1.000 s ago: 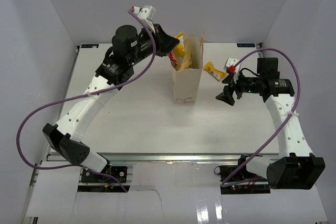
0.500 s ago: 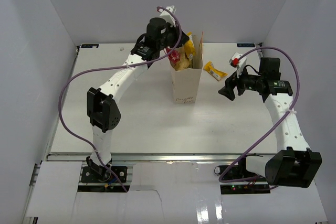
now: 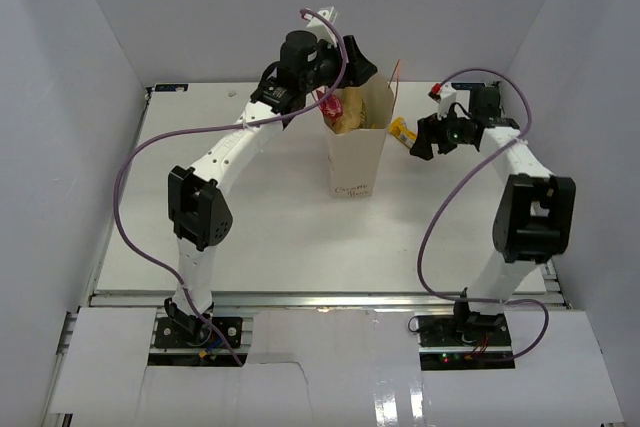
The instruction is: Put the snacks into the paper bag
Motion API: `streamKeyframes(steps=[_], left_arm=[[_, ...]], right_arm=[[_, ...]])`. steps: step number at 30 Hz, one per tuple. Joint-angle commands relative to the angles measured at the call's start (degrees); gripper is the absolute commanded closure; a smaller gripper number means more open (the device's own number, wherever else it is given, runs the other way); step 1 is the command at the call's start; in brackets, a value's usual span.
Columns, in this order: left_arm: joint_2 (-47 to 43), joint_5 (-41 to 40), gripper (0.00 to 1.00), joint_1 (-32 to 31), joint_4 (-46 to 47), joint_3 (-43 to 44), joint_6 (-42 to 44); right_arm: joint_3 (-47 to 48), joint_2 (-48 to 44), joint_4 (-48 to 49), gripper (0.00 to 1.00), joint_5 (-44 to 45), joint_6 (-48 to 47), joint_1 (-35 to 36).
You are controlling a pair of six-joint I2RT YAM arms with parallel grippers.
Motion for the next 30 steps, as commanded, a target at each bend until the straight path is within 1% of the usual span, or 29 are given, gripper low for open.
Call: streamKeyframes(steps=[1, 2, 3, 4, 5, 6, 7, 9, 10, 11, 12, 13, 14, 15, 16, 17, 18, 19, 21, 22, 23, 24, 25, 27, 28, 29, 30], left_arm=[[-4.85, 1.31, 0.21, 0.10, 0.22, 2.60, 0.78], [-5.81, 1.31, 0.20, 0.10, -0.22, 2.60, 1.57], [-6.78, 1.92, 0.19, 0.10, -0.83, 1.64, 2.01], [-9.66, 2.01, 0.18, 0.10, -1.10, 0.59, 2.36], [-11.69, 2.10, 0.18, 0.10, -1.19, -1.07, 3.24], [-13.98, 2.10, 0.17, 0.10, -1.02, -6.48, 3.50], [-19.48, 2.02, 0.16, 0.10, -0.58, -10.02, 3.94], [-25.74, 1.23, 0.16, 0.10, 1.60, -18.19, 4.30], [-32.48, -0.08, 0.15, 0.10, 2.40, -27.02, 4.04], [-35.67, -0.79, 0.14, 0.10, 3.11, -31.28, 3.77], [-38.75, -1.49, 0.14, 0.10, 3.72, -35.24, 2.38], [-41.74, -2.20, 0.14, 0.10, 3.82, -42.76, 1.32], [-47.34, -3.68, 0.13, 0.10, 3.90, -46.23, 0.27], [-50.01, -4.13, 0.13, 0.10, 3.82, -49.57, -0.79], [-52.47, -4.75, 0.13, 0.10, 3.73, -55.61, -3.67], [-54.84, -6.41, 0.13, 0.02, 3.73, -58.45, -5.27], [-59.13, -7.03, 0.13, 0.02, 3.82, -60.92, -6.76], [-61.09, -7.56, 0.13, -0.07, 4.08, -65.47, -9.99], [-65.56, -8.62, 0.13, -0.16, 5.39, -69.28, -12.83], [-66.55, -8.71, 0.13, -0.16, 5.75, -70.69, -15.10], [-67.17, -8.88, 0.13, -0.16, 6.27, -71.83, -16.08], [-67.78, -8.80, 0.13, -0.16, 7.15, -73.58, -16.96], [-67.79, -8.45, 0.13, -0.16, 7.77, -74.38, -18.71], [-67.00, -6.70, 0.13, -0.16, 10.49, -76.22, -20.83], [-65.52, -5.64, 0.13, -0.25, 11.11, -76.85, -21.71], [-64.63, -4.68, 0.13, -0.42, 15.11, -77.37, -23.72], [-63.58, -4.06, 0.13, -1.56, 16.81, -78.60, -24.52]], right_arm=[[13.54, 8.85, -2.28, 0.16, -0.29, -8.38, 0.86], [17.00, 11.92, -7.00, 0.16, -0.30, -10.79, 1.21], [20.34, 17.17, -9.05, 0.16, 0.05, -12.99, 1.39], [25.86, 19.49, -10.29, 0.16, 1.62, -14.66, 1.47], [28.35, 21.68, -11.52, 0.16, 2.76, -17.55, 2.08], [30.29, 25.19, -11.36, 0.16, 4.26, -18.54, 3.48], [34.14, 26.79, -11.36, 0.16, 7.14, -19.33, 3.84], [38.02, 31.71, -11.53, 0.16, 9.53, -20.21, 4.99], [39.87, 33.12, -11.88, 0.16, 10.50, -20.22, 5.25], [43.28, 35.92, -12.32, 0.17, 10.86, -20.04, 5.69], [44.53, 37.08, -12.50, 0.18, 11.30, -19.00, 5.87], [45.50, 38.13, -12.33, 0.19, 12.26, -18.20, 6.13], [45.77, 39.36, -11.72, 0.20, 12.96, -17.15, 6.39], [45.43, 39.72, -11.01, 0.23, 13.58, -15.66, 6.57], [44.90, 39.98, -9.96, 0.24, 14.72, -15.04, 6.66], [44.38, 40.16, -9.52, 0.26, 15.34, -14.51, 6.83], [43.24, 40.25, -9.25, 0.31, 15.87, -13.89, 6.92], [42.62, 40.16, -8.90, 0.34, 16.48, -13.63, 6.92], [41.39, 39.73, -8.81, 0.42, 17.10, -13.36, 6.84], [39.99, 39.46, -8.81, 0.51, 17.36, -13.01, 6.84], [39.11, 39.11, -8.81, 0.55, 17.11, -12.83, 6.66], [36.66, 37.72, -8.81, 0.67, 16.75, -12.66, 6.40], [35.33, 36.74, -8.72, 0.77, 15.97, -12.05, 6.05], [32.17, 33.06, -8.55, 0.84, 14.65, -11.34, 5.52], [27.89, 31.48, -8.46, 0.85, 11.77, -11.08, 5.08], [25.32, 27.55, -8.28, 0.87, 10.18, -10.90, 4.30], [22.78, 25.07, -7.85, 0.89, 8.42, -11.07, 3.85]])
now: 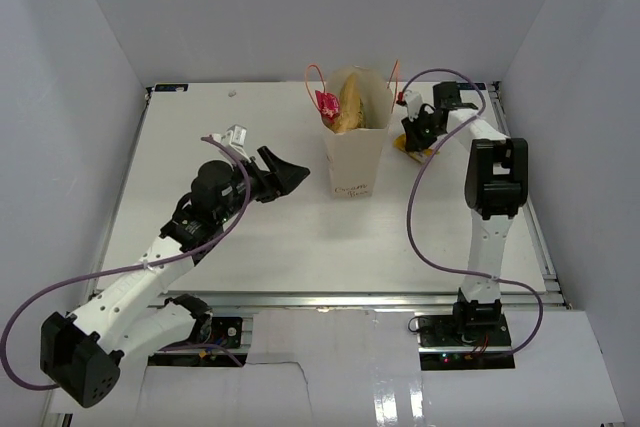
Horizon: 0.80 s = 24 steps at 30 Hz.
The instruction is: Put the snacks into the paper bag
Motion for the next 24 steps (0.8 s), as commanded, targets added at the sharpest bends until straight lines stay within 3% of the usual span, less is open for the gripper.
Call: streamKeyframes(steps=[1, 5, 12, 19, 24], left_arm=[[3.61, 3.01, 0.13, -2.13, 9.26, -2.11, -6.23], [10.30, 3.19, 0.12, -8.36, 13.82, -0.97, -6.06], [21.64, 7.32, 0.12, -12.95, 19.29, 3.68, -5.54], [25.69, 8.81, 0.12, -15.67, 21.57, 5.71, -5.45], [24.99, 7.06, 0.12, -17.69, 21.93, 4.22, -6.50]], right_arm=[[-10.80, -9.37, -1.42, 0.90, -8.59, 0.79, -2.75], [-24.97, -26.99, -1.85, 0.92, -19.76, -4.54, -5.22], [-41.07, -49.89, -16.34, 0.92, -35.86, -18.00, -4.43], [-52.85, -63.17, -12.50, 0.91, -33.59, -11.71, 5.31], [-52.43, -65.82, -9.59, 0.91, -32.70, -7.39, 9.28]])
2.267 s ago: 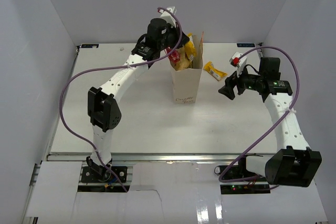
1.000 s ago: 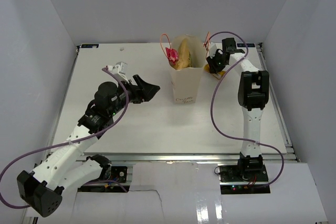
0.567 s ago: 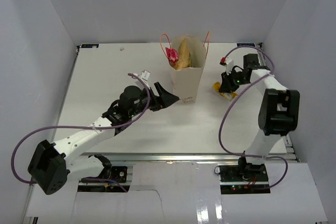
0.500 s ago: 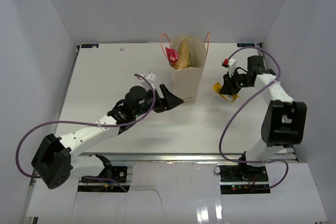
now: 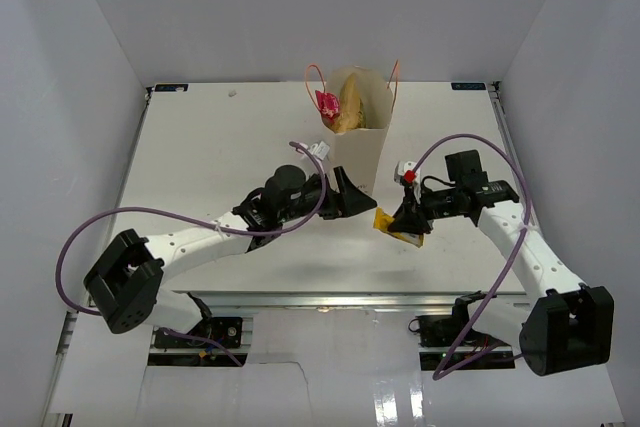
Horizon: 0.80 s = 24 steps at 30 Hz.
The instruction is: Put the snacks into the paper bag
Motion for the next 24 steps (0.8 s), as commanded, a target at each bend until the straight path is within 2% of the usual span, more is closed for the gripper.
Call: streamKeyframes(steps=[1, 7, 10, 11, 13, 19, 24], left_arm=[[-1.37, -0.57, 0.13, -1.37, 2.06, 0.35, -0.99], [0.29, -3.21, 0.16, -3.74, 2.15, -0.10, -4.16], [2.31, -3.65, 0.25, -4.71, 2.06, 1.04, -4.77], [2.93, -3.91, 0.30, -4.97, 2.15, 1.14, -5.04], [3.20, -4.79, 0.31, -5.06, 2.15, 1.22, -6.18], [2.50, -6.64, 0.48, -5.24, 2.06, 1.40, -6.00], [2.14, -5.85, 0.72, -5.24, 2.15, 1.58, -5.48]], right_arm=[[2.17, -0.93, 3.37, 0.91, -0.82, 3.28, 1.04], [6.22, 0.84, 2.32, 0.90, -1.08, 3.02, 3.85], [7.36, 0.84, 2.23, 0.90, -1.34, 3.11, 4.82], [7.54, 0.75, 2.14, 0.89, -1.52, 3.11, 4.91], [7.80, 0.23, 1.88, 0.89, -1.96, 3.11, 5.26], [7.45, -1.36, 1.88, 0.89, -2.83, 3.46, 5.70], [5.87, -2.24, 2.41, 0.84, -2.75, 3.64, 5.88]])
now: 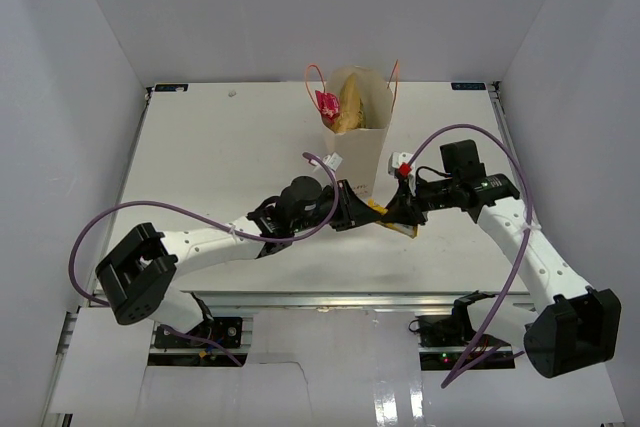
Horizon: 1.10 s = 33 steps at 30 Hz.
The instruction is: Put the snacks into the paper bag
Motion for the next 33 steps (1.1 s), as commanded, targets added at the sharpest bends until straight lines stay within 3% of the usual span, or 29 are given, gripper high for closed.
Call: streamKeyframes(steps=[1, 4, 8, 14, 19, 22, 27, 33], left_arm=[[-1.96, -1.37, 0.81, 0.14, 0.05, 1.66, 1.14], [-2.75, -0.57, 0.88, 0.14, 0.22, 1.84, 2.55], [-6.17, -1.45, 1.00, 0.14, -0.65, 1.66, 7.98], [-10.93, -12.16, 1.00, 0.49, -19.45, 13.42, 21.69], [-8.83, -17.09, 1.00, 3.47, -29.90, 26.95, 36.27], [-4.88, -16.14, 1.00, 7.41, -31.06, 35.48, 40.68], [4.26, -11.40, 1.00, 14.62, -31.06, 48.67, 42.81], [21.04, -10.85, 1.00, 15.70, -36.15, 67.47, 45.26]], right_arm=[[0.06, -2.24, 0.98, 0.83, -3.23, 0.66, 0.65], [0.23, -2.41, 0.81, 0.75, -3.14, 0.58, 0.65], [2.42, -2.24, -0.33, 0.53, -1.04, -0.73, 0.74], [9.89, -2.50, -1.39, 0.32, 3.80, -2.67, -0.31], [15.87, -2.06, -0.95, 0.30, 3.37, -2.15, -4.35], [16.84, -2.06, -0.69, 0.30, 1.35, -1.10, -8.30], [14.83, -2.50, -0.60, 0.30, -0.94, -1.09, -13.49], [12.80, -3.29, 0.71, 0.30, 0.72, -0.31, -16.57]])
